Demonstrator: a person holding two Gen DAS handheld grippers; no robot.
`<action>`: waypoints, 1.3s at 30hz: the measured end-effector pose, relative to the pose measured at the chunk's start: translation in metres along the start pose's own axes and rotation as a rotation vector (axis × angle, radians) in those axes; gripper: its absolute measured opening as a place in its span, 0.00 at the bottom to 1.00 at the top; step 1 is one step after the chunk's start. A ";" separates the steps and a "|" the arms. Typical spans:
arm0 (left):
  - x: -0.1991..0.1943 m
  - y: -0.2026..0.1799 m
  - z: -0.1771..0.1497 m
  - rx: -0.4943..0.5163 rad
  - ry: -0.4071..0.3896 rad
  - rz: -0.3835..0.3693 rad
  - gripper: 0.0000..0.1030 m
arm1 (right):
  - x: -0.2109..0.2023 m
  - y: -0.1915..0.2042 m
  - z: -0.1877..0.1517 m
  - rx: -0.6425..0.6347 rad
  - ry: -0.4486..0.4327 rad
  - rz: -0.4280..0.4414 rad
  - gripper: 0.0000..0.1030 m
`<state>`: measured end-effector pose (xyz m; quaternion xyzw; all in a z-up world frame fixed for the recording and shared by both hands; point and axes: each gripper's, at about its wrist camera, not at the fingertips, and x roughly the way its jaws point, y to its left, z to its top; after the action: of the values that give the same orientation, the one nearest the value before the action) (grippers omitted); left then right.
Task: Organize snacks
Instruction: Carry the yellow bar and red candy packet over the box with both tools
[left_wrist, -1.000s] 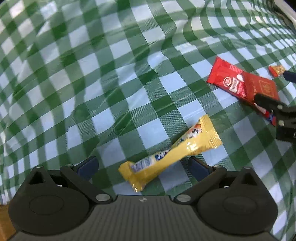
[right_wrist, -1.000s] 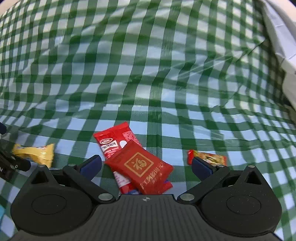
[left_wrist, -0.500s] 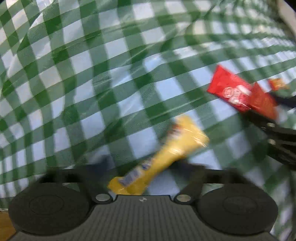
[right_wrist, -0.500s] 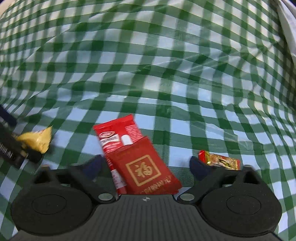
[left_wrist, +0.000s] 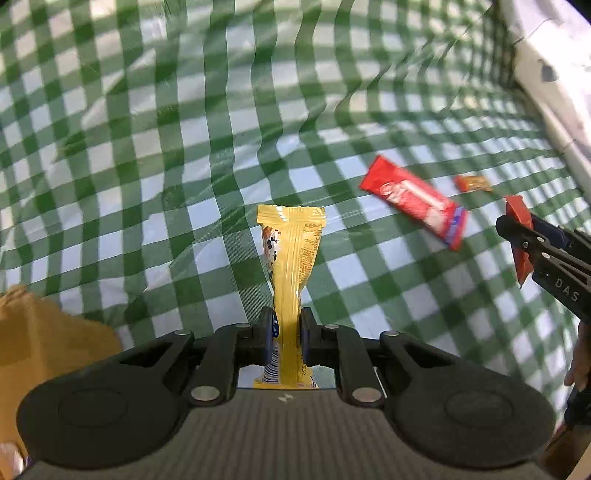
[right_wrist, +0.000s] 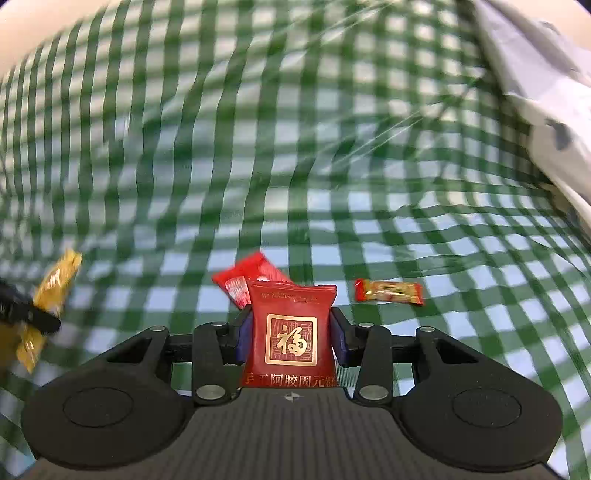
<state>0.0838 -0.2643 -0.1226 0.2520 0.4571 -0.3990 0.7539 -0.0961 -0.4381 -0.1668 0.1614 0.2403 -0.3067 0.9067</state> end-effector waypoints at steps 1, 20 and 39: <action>-0.012 -0.001 -0.006 0.000 -0.010 -0.002 0.15 | -0.012 0.001 0.000 0.016 -0.012 0.009 0.42; -0.209 0.013 -0.177 -0.094 -0.114 0.047 0.15 | -0.230 0.114 -0.035 0.090 -0.022 0.230 0.42; -0.323 0.090 -0.332 -0.286 -0.190 0.215 0.16 | -0.362 0.269 -0.099 -0.138 0.050 0.412 0.42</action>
<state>-0.0887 0.1532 0.0153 0.1508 0.4062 -0.2690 0.8602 -0.2108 -0.0164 -0.0163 0.1520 0.2449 -0.0934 0.9530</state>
